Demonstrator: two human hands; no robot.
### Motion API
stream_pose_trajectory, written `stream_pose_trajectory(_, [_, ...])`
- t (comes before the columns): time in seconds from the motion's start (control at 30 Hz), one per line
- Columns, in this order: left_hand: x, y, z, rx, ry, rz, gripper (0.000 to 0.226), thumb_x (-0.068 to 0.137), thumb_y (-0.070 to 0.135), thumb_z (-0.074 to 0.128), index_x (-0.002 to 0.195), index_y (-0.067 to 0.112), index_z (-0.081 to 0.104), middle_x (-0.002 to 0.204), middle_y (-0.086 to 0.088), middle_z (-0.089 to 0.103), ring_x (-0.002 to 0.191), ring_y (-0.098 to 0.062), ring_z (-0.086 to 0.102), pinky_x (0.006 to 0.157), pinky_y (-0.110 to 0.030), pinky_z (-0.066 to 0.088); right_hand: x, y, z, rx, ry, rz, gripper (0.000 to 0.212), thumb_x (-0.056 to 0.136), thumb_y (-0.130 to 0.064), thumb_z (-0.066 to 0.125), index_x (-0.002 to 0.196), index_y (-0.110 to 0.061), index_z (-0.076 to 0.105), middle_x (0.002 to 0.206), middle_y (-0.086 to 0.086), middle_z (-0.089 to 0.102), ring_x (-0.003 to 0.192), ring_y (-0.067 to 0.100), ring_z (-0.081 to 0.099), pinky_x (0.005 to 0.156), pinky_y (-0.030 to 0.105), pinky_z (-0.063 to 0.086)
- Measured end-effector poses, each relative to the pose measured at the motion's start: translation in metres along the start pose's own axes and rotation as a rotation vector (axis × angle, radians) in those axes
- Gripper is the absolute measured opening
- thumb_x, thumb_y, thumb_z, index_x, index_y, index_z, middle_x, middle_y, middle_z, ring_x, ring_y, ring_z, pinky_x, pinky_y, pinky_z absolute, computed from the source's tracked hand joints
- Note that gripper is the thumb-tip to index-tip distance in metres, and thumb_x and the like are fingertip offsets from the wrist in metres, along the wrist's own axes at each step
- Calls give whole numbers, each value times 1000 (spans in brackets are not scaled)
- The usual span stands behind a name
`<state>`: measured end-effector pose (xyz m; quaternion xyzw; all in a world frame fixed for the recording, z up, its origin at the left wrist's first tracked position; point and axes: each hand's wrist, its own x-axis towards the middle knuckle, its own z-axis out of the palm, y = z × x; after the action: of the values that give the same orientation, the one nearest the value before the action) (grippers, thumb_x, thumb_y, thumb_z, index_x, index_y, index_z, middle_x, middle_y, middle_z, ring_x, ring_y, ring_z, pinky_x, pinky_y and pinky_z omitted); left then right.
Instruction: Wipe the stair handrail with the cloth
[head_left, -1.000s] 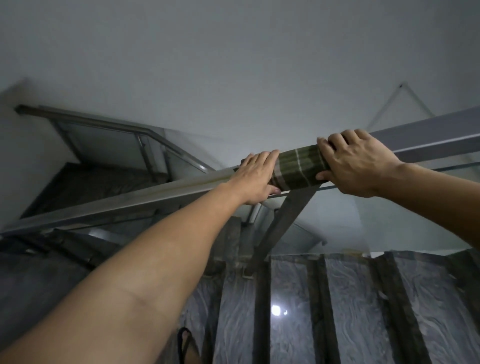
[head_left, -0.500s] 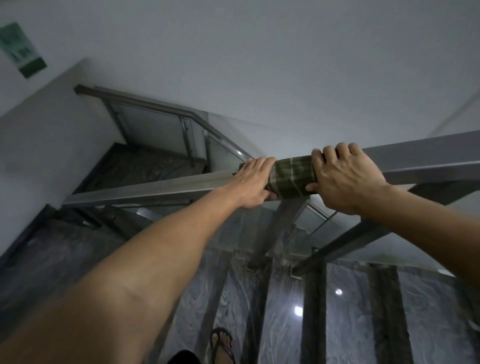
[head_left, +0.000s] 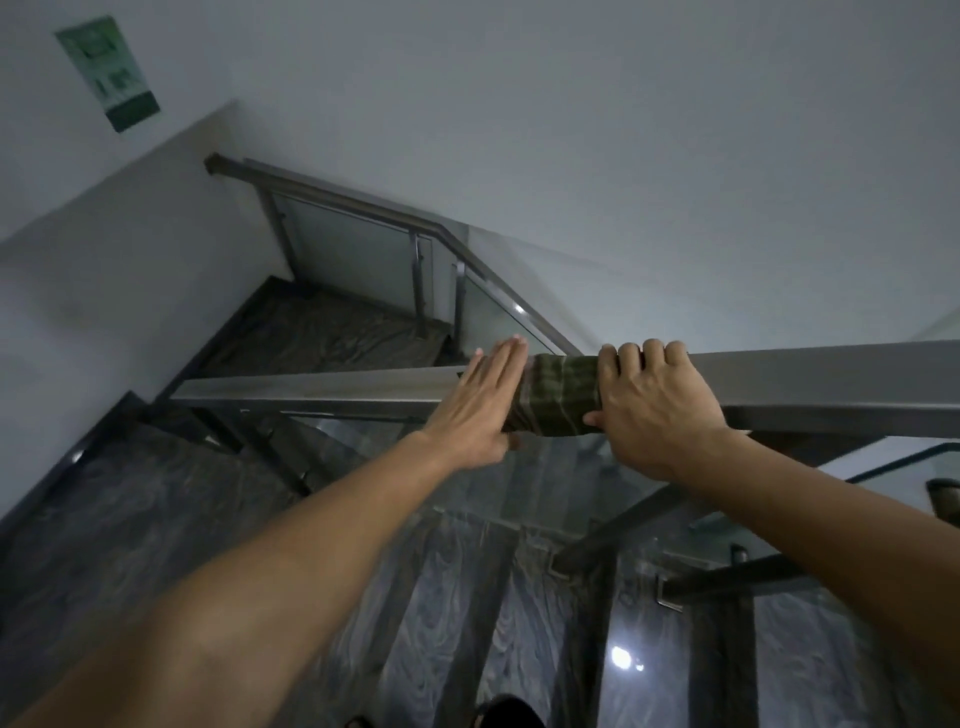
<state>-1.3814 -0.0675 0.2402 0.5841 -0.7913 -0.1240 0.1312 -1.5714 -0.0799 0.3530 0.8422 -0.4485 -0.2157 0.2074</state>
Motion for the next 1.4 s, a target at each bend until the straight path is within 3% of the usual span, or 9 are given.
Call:
stream_pose_trajectory(0.3, [-29, -111, 41, -58, 67, 2, 93, 81, 4, 58, 151, 9, -3, 162, -11, 1, 150, -22, -2, 123, -41, 2, 60, -91, 0, -4, 38, -23, 63, 90, -59, 26, 121, -7, 40, 108, 14, 57, 90, 29, 55, 80, 41, 47])
stream_pose_trajectory(0.57, [-39, -229, 54, -97, 26, -20, 94, 70, 16, 76, 145, 8, 20, 147, -14, 32, 138, -31, 31, 121, -43, 10, 133, -194, -4, 48, -1, -28, 65, 90, -58, 32, 126, -4, 38, 114, 17, 55, 97, 32, 54, 85, 44, 46])
stream_pose_trajectory(0.8, [-63, -340, 87, -64, 53, -56, 95, 68, 7, 75, 145, 12, 21, 148, -10, 31, 140, -26, 29, 121, -39, 7, 193, -284, -5, 104, -24, -35, 62, 92, -54, 35, 127, -4, 38, 118, 17, 53, 102, 32, 53, 90, 46, 44])
stream_pose_trajectory(1.03, [-89, -439, 110, -71, 48, -92, 92, 71, 13, 76, 145, 11, 22, 149, -10, 31, 140, -25, 28, 122, -40, 10, 254, -372, -4, 99, -40, -36, 66, 94, -51, 33, 132, 3, 34, 121, 21, 52, 105, 38, 51, 92, 50, 39])
stream_pose_trajectory(1.4, [-119, -553, 130, -74, 14, -120, 89, 71, 6, 72, 145, 9, 22, 149, -11, 30, 139, -28, 30, 122, -43, 11, 330, -479, -4, 110, -47, -41, 68, 93, -51, 33, 133, 4, 32, 122, 22, 51, 106, 38, 50, 93, 51, 39])
